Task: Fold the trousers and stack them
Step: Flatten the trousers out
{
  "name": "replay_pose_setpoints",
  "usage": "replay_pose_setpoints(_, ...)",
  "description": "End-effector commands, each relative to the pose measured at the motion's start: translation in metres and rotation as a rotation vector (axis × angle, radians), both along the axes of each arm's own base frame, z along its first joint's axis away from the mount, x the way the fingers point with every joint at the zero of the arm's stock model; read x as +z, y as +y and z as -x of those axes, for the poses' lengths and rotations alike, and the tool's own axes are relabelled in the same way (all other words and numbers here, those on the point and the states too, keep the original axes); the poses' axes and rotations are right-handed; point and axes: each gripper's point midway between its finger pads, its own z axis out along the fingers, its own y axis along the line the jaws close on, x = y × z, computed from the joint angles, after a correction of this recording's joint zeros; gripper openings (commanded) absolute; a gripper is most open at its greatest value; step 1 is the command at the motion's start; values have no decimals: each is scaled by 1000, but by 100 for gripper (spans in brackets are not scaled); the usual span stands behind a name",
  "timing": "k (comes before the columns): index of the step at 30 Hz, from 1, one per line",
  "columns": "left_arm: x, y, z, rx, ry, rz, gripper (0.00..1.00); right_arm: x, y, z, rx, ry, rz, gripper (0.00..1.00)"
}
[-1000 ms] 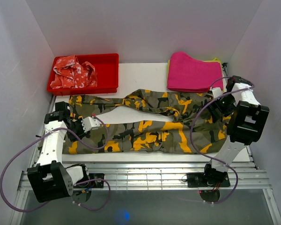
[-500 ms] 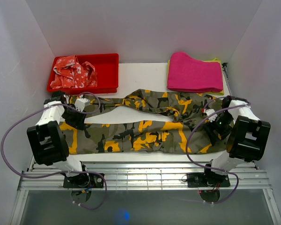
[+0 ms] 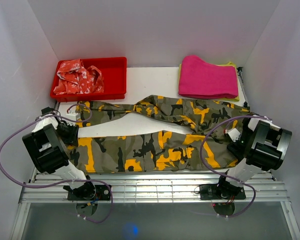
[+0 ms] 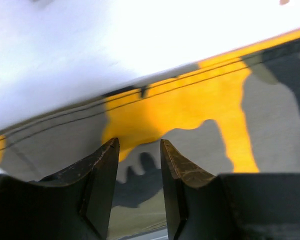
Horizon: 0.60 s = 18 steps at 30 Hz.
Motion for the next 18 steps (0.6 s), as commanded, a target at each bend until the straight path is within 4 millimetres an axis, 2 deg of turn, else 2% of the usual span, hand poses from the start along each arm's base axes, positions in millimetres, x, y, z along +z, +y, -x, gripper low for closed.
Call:
replay_pose_setpoints(1, 14, 11, -4, -28, -42, -12, 48, 5, -16, -15, 79, -21, 9, 81)
replay_pose_setpoints(2, 20, 11, -8, -41, -62, -5, 48, 10, -11, -18, 82, -32, -16, 81)
replay_pose_setpoints(3, 37, 11, -17, -53, -102, 1, 49, 15, -6, -21, 84, -40, -44, 82)
replay_pose_setpoints(4, 46, 5, -27, -65, -149, 41, 50, 28, 7, -30, 89, -69, -115, 82)
replay_pose_setpoints(6, 66, 1, -44, -51, -213, 77, 53, 42, 21, -45, 90, -121, -176, 82)
replay_pose_setpoints(7, 83, 2, -63, -49, -275, 101, 55, 50, 29, -52, 91, -147, -212, 82)
replay_pose_setpoints(8, 90, 2, -73, -37, -298, 121, 56, 66, 49, -70, 92, -210, -283, 82)
replay_pose_setpoints(9, 96, 2, -82, -5, -311, 149, 57, 74, 58, -79, 93, -237, -302, 82)
replay_pose_setpoints(10, 105, 8, -101, 4, -338, 160, 57, 81, 80, -90, 124, -268, -358, 82)
replay_pose_setpoints(11, 110, 7, -111, 17, -356, 190, 58, 89, 91, -98, 102, -293, -377, 81)
replay_pose_setpoints(12, 113, 9, -121, 53, -365, 213, 58, 102, 101, -115, 113, -349, -382, 81)
replay_pose_setpoints(13, 125, 14, -137, 62, -400, 215, 59, 108, 123, -126, 148, -373, -417, 80)
replay_pose_setpoints(14, 118, 18, -149, 81, -400, 233, 61, 113, 135, -137, 126, -399, -434, 79)
replay_pose_setpoints(15, 119, 22, -159, 104, -415, 235, 61, 123, 147, -151, 139, -442, -447, 79)
replay_pose_setpoints(16, 119, 25, -167, 166, -412, 252, 61, 126, 168, -158, 169, -451, -478, 78)
replay_pose_setpoints(17, 118, 34, -181, 193, -438, 240, 61, 124, 176, -165, 162, -453, -494, 78)
replay_pose_setpoints(18, 117, 37, -188, 220, -446, 247, 61, 129, 193, -175, 174, -475, -509, 78)
